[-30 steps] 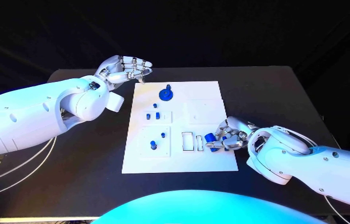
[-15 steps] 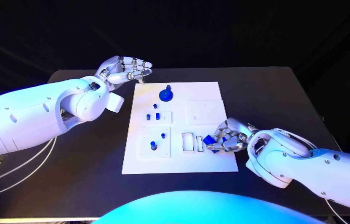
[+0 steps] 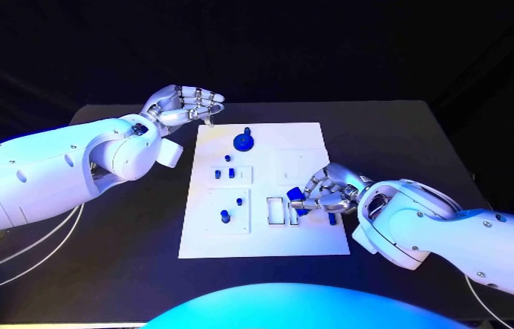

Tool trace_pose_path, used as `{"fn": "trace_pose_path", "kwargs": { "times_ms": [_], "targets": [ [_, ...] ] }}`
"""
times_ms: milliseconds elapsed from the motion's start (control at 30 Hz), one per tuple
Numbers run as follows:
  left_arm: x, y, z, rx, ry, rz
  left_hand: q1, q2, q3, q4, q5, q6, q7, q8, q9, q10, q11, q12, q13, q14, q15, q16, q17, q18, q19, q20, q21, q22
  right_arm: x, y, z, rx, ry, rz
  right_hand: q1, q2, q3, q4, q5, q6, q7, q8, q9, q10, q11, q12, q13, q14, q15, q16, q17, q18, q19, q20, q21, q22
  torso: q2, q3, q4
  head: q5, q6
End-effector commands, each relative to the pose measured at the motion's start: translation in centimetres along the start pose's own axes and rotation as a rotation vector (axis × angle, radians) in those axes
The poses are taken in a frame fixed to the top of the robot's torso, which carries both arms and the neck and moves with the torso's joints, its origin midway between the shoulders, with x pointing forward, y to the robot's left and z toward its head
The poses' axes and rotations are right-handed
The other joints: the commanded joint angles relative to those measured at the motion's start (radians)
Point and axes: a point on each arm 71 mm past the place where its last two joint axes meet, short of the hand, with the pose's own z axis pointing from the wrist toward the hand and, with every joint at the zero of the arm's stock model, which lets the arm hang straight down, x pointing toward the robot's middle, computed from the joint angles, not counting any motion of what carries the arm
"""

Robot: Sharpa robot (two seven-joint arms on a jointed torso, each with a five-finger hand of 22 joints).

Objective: Assemble the parts on the task board

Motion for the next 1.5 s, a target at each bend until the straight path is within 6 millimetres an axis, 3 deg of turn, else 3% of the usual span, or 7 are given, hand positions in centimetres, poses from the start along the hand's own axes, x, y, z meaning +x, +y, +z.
{"fn": "trace_pose_path", "kwargs": {
  "times_ms": [33, 467, 1067, 1267, 1500],
  "targets": [
    [0.3, -0.1, 0.1, 0.006, 0.02, -0.011, -0.006, 0.003, -0.005, -0.001, 0.004, -0.005, 0.001, 0.004, -0.001, -0.005, -0.001, 0.004, -0.001, -0.005, 0.0, -0.003, -0.001, 0.013, -0.002, 0.002, -0.006, -0.001, 0.9, 0.2, 0.4, 0.018, 0.087, 0.012, -0.004, 0.014, -0.008, 0.001, 0.001, 0.023, -0.022, 0.027, 0.012, 0.015, -0.009, 0.002, 0.113, 0.089, -0.005, 0.004, 0.179, -0.018, 0.047, -0.008, -0.001, 0.216, 0.001, 0.0006, 0.0022, 0.004, 0.001],
    [0.3, -0.1, 0.1, 0.005, 0.024, -0.013, -0.007, 0.003, -0.005, -0.001, 0.004, -0.005, 0.001, 0.005, -0.002, -0.007, -0.001, 0.005, -0.001, -0.006, 0.001, -0.003, -0.001, 0.013, -0.002, 0.002, -0.007, -0.001, 2.8, 1.4, 2.0, 0.015, 0.14, -0.008, -0.029, 0.031, -0.026, 0.001, 0.001, 0.023, -0.022, 0.033, 0.014, 0.019, -0.009, 0.004, 0.121, 0.089, -0.005, 0.003, 0.179, -0.017, 0.046, -0.009, -0.004, 0.215, 0.001, -0.0001, 0.0003, 0.011, -0.003],
    [0.3, -0.1, 0.0, 0.003, 0.026, -0.013, -0.007, 0.003, -0.005, -0.001, 0.004, -0.005, 0.001, 0.005, -0.002, -0.007, -0.001, 0.005, -0.001, -0.006, 0.001, -0.003, -0.001, 0.013, -0.002, 0.002, -0.007, -0.001, 3.0, 1.5, 3.4, 0.023, 0.128, -0.05, -0.046, 0.035, -0.045, 0.0, 0.0, 0.021, -0.023, 0.037, 0.015, 0.02, -0.009, 0.004, 0.123, 0.089, -0.005, 0.003, 0.177, -0.016, 0.044, -0.009, -0.01, 0.214, 0.002, 0.0015, 0.0003, 0.015, -0.004],
    [0.3, -0.1, 0.0, 0.002, 0.026, -0.013, -0.008, 0.004, -0.005, 0.0, 0.004, -0.005, 0.001, 0.005, -0.002, -0.007, 0.0, 0.006, -0.001, -0.007, 0.001, -0.003, -0.002, 0.013, -0.002, 0.003, -0.007, -0.001, 2.6, 1.5, 3.8, 0.017, 0.065, -0.061, -0.062, 0.026, -0.068, 0.001, 0.0, 0.018, -0.023, 0.043, 0.017, 0.019, -0.009, 0.0, 0.123, 0.088, -0.005, 0.002, 0.176, -0.015, 0.042, -0.009, -0.015, 0.212, 0.002, 0.0011, 0.0017, 0.018, -0.005],
    [0.3, -0.1, 0.0, 0.001, 0.025, -0.013, -0.008, 0.004, -0.005, 0.0, 0.004, -0.005, 0.001, 0.005, -0.002, -0.007, 0.0, 0.006, -0.001, -0.007, 0.001, -0.003, -0.002, 0.013, -0.002, 0.003, -0.007, -0.001, 2.4, 1.6, 3.9, 0.012, 0.051, -0.074, -0.075, 0.03, -0.078, 0.001, 0.001, 0.019, -0.023, 0.047, 0.019, 0.021, -0.01, 0.002, 0.127, 0.089, -0.006, 0.002, 0.178, -0.015, 0.043, -0.009, -0.012, 0.213, 0.002, 0.0016, -0.0008, 0.021, -0.006]
  ]
}}
